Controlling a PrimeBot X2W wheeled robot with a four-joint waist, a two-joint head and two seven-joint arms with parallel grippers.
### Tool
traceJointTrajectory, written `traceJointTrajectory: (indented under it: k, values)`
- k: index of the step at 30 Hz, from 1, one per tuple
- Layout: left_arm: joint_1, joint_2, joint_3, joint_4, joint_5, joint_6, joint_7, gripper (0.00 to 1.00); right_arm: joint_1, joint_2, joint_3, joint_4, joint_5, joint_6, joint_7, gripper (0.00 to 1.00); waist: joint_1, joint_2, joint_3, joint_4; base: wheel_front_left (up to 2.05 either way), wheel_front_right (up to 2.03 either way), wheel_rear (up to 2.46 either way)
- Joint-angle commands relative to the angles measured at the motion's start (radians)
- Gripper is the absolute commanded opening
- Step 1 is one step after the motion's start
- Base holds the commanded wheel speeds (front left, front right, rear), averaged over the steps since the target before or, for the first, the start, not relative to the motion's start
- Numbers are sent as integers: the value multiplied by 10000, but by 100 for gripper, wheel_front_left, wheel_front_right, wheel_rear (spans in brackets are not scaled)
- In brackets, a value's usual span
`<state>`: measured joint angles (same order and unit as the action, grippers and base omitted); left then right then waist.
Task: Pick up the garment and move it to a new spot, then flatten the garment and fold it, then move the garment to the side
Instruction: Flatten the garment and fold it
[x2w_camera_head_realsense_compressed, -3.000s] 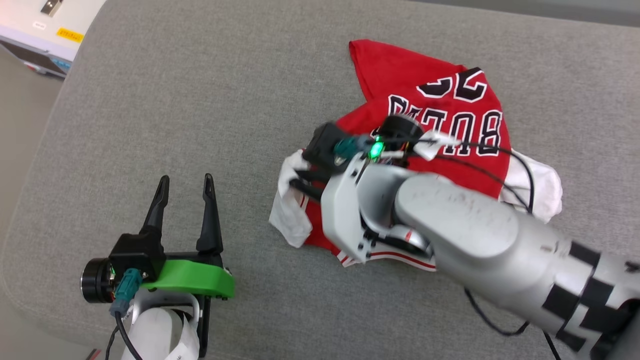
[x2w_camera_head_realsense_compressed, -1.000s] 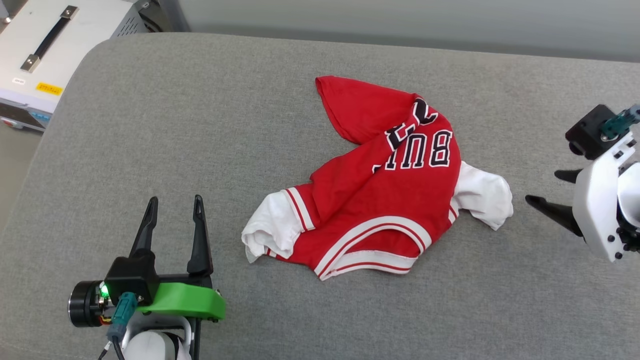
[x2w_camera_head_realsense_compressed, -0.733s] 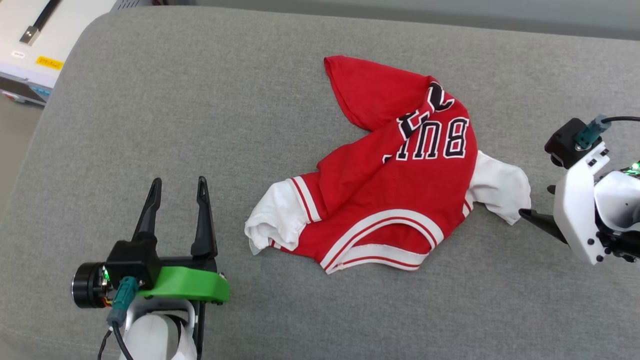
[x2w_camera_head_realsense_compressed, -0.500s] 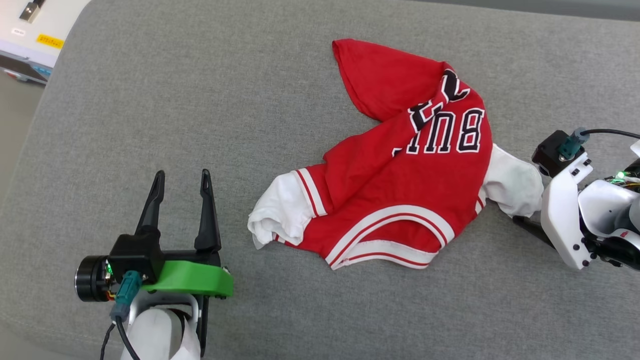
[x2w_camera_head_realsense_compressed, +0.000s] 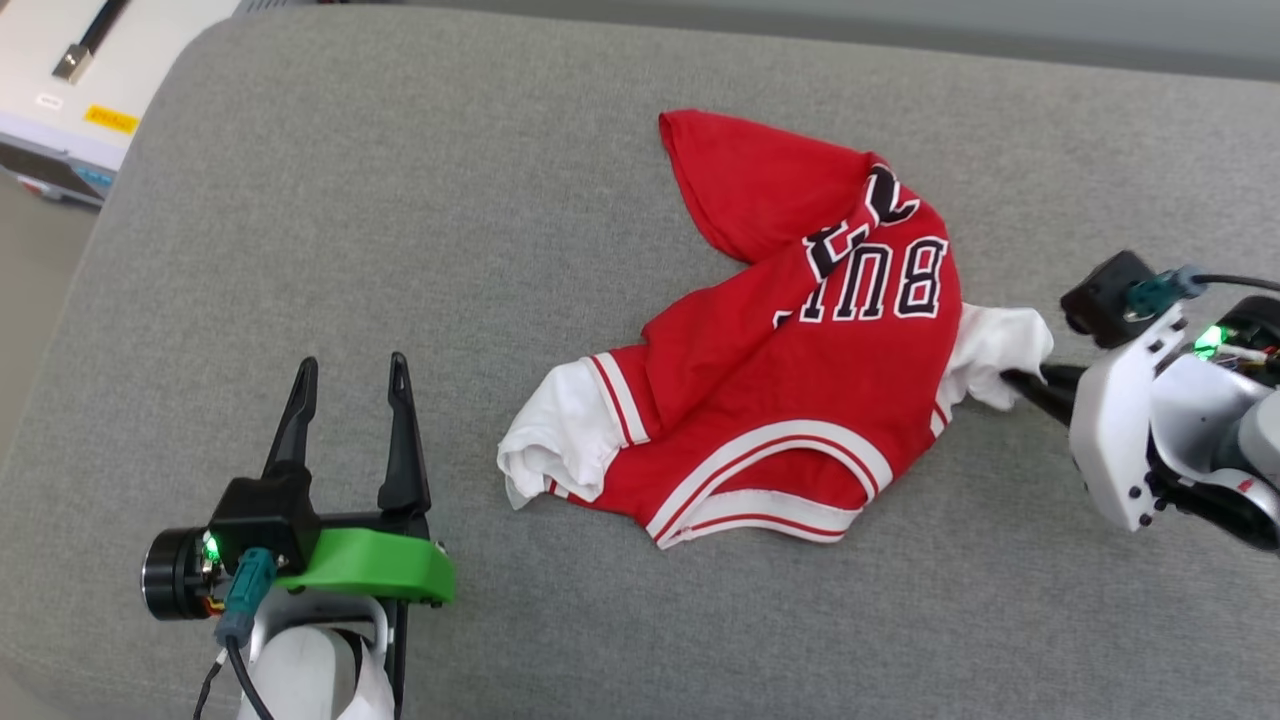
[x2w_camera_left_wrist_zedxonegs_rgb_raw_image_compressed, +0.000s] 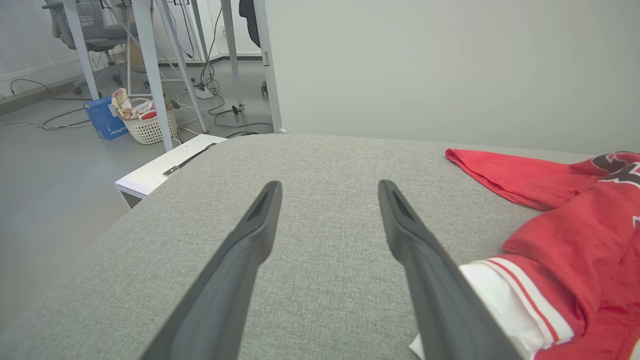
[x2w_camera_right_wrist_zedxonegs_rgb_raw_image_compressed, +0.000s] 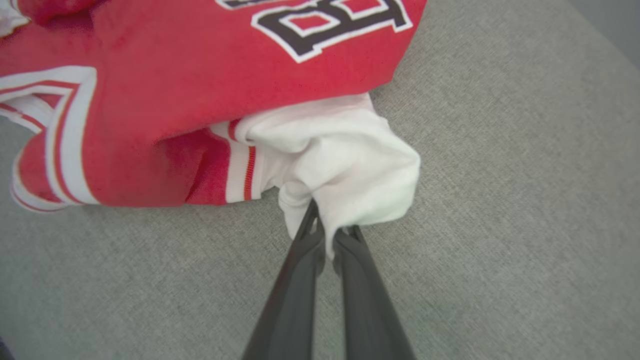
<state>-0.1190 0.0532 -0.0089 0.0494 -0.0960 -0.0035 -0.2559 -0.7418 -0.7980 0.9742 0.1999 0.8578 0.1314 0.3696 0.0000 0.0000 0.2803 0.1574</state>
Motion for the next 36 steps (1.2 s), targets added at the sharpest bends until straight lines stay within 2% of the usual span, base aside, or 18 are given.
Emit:
traceJointTrajectory:
  k: [1,6,9,15,23,29,31,32,33,34,36]
  values:
    - [170,-30,58,6,79,-1,-59,100,125,-214,-221,-265,138,-7,-295,0,0,0,-549,-241,0,0,0]
    - [529,-30,154,18,128,-5,-59,100,1130,-1051,-1255,-1359,354,-7,-850,0,0,0,-1065,-447,0,0,0]
    - [729,-30,237,37,146,-25,-59,100,2272,-1509,-2127,-1766,562,-7,-1013,0,0,0,-1311,-568,0,0,0]
    - [1074,-30,367,46,201,-79,-59,100,4878,-1585,-3996,-1808,1411,-7,-968,0,0,0,-1613,-795,0,0,0]
    - [1108,-30,381,153,280,-193,-59,100,7119,-923,-5539,-189,1545,-7,-901,0,0,0,-1611,-764,0,0,0]
    - [1051,-30,370,233,332,-267,-59,100,7781,-70,-5616,1310,1180,-7,-633,0,0,0,-1594,-630,0,0,0]
    - [1078,-30,376,274,346,-273,-59,100,7759,178,-5720,1603,960,-7,-940,0,0,0,-1665,-631,0,0,0]
    - [1114,-30,394,294,354,-272,-59,100,7723,309,-5781,1660,867,-7,-1155,11,0,0,-1736,-658,0,0,0]
    - [1154,-30,414,305,366,-273,-59,100,7671,392,-5879,1662,754,-7,-1430,49,0,0,-1796,-685,0,0,0]
    - [1197,-30,439,303,391,-280,-59,100,7594,470,-6050,1641,556,-7,-1865,100,0,0,-1881,-721,0,0,0]
    - [1267,-26,476,289,443,-306,-59,100,7536,532,-6317,1473,155,-7,-2567,100,0,0,-2012,-782,0,0,0]
